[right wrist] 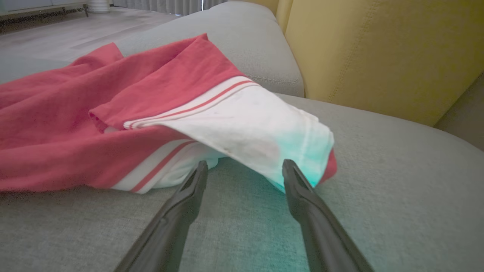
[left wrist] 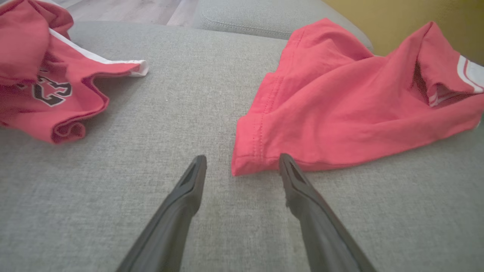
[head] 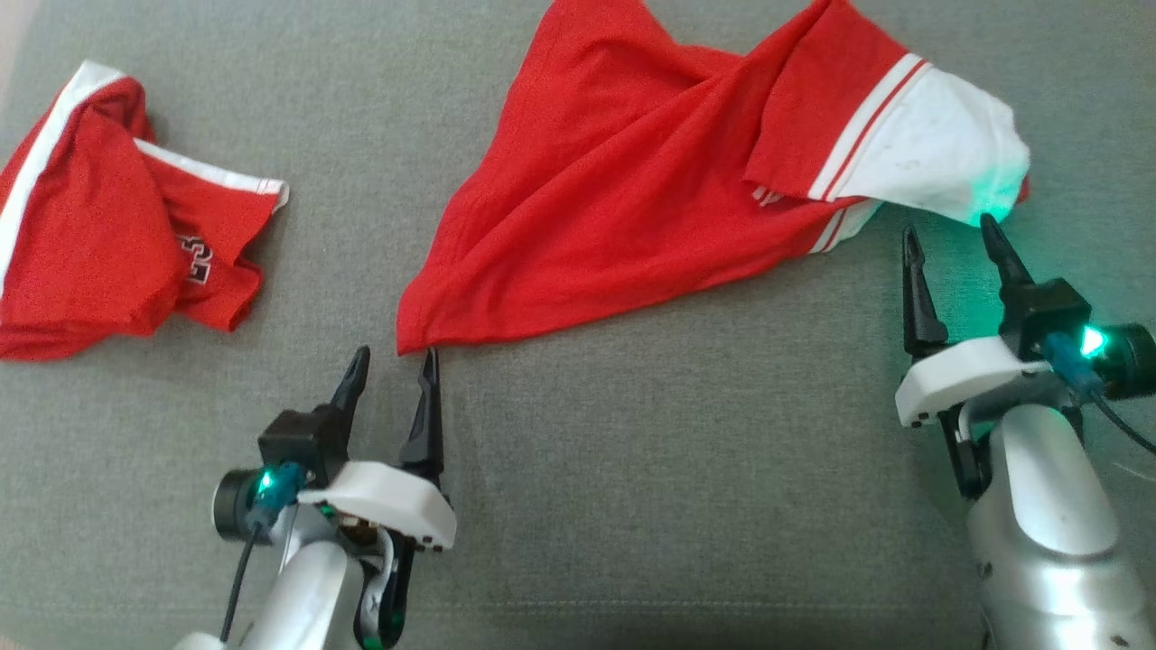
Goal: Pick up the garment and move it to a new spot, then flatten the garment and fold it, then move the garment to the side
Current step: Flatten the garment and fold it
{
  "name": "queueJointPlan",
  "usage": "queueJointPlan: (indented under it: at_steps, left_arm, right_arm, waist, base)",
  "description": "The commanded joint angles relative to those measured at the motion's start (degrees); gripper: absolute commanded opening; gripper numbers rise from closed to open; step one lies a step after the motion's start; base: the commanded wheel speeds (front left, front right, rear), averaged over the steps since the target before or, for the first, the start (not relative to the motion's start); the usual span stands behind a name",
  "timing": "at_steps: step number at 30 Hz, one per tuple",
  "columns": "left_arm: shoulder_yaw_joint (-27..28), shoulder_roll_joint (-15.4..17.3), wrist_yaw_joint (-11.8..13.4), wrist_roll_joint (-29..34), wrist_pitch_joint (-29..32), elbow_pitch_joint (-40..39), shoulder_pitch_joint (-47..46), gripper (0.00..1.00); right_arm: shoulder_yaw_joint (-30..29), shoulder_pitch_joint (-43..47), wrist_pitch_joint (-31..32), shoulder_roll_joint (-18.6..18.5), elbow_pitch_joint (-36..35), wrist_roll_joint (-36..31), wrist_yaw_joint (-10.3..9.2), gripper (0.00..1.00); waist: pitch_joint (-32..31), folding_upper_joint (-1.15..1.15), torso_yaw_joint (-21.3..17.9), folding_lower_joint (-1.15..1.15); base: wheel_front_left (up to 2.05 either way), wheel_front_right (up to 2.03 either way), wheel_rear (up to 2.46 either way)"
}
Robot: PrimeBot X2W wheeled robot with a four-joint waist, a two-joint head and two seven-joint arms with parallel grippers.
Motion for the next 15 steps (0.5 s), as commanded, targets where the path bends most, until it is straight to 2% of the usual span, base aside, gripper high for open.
queueJointPlan:
  at_steps: [1,15]
  left_arm:
    - [1.4,0.5,-0.1,-0.7,-0.3,-2.0,-2.0,1.00]
    - [1.5,0.5,-0.2,-1.4,-0.3,-3.2,-4.3,1.00]
  right_arm:
    - [1.0,-2.1,-0.6,-0.1,-1.3,-1.4,0.39,1.00]
    - [-0.9,-6.2,-0.6,-0.1,-3.8,-2.8,0.39,1.00]
  waist:
    - [0.9,0.00,0.6,0.00]
    - [3.6,0.00,1.3,0.00]
  base:
    - [0.00,0.00,0.00]
    - [0.00,0.00,0.00]
